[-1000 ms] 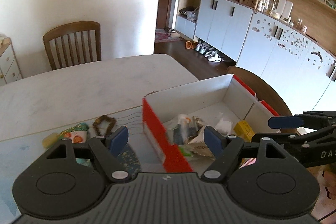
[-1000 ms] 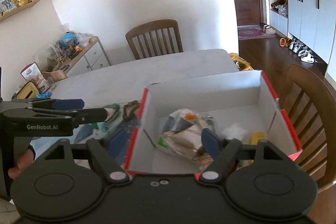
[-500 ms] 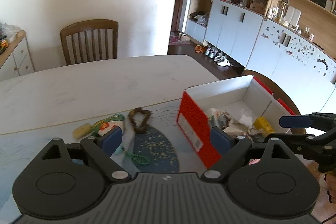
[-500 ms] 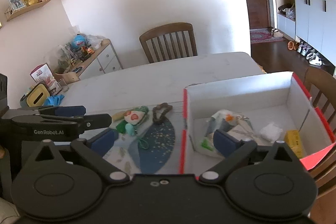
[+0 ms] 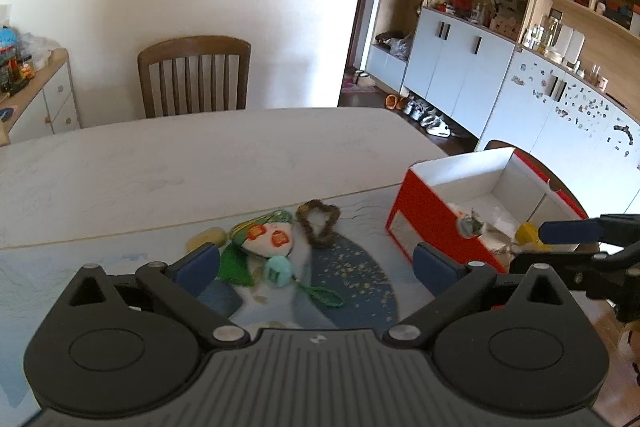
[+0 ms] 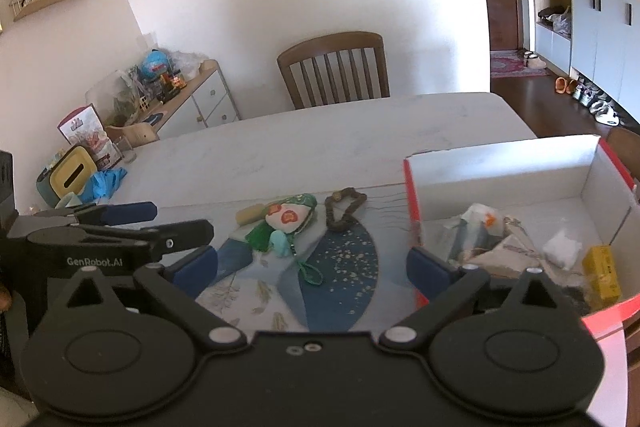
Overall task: Organize objects
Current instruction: 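Withdraw both tools from the box back toward the pile, then grasp the pale yellow cylinder with left tool while right tool grasps the white red-circled plush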
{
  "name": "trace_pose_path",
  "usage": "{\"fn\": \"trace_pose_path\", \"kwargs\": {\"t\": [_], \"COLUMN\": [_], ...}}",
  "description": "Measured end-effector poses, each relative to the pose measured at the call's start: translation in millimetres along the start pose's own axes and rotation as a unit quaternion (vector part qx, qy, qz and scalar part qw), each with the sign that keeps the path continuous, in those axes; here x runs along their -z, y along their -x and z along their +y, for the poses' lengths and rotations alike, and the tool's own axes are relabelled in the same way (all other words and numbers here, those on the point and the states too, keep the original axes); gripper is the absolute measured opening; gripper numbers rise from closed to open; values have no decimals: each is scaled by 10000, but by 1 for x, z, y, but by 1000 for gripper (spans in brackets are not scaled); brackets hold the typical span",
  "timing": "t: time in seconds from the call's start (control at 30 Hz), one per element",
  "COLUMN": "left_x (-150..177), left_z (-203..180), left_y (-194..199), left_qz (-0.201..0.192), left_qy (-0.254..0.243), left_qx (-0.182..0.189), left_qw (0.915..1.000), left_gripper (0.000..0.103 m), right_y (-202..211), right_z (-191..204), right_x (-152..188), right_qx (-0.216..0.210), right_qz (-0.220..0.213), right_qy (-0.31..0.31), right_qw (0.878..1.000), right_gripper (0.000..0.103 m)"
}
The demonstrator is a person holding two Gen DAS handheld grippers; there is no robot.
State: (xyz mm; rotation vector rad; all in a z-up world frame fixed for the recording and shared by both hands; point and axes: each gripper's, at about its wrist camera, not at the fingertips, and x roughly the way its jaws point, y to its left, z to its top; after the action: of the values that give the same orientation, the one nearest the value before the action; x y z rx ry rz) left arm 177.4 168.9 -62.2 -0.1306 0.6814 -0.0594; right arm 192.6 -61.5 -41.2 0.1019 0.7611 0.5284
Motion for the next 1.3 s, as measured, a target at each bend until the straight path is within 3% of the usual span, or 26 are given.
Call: {"fn": "trace_pose_path", "kwargs": {"t": [0.63,1.3], "left_x": [16,12], "left_z": [77,121], "left_y": [-48,-142], "left_qz": [273,518], "left_qy": [-26,-320], "left_qx": [-401,-730], "left_qw": [9988,9955], "left_gripper": [103,103], "right_y": [-58,-160], "right_z": [34,37], "right_x": [-14,-35], "right_qx": [136,243], "right_qz": [330,935], "right_qy": [222,189], "right_qw": [9991,9951], "right_gripper": [98,86]}}
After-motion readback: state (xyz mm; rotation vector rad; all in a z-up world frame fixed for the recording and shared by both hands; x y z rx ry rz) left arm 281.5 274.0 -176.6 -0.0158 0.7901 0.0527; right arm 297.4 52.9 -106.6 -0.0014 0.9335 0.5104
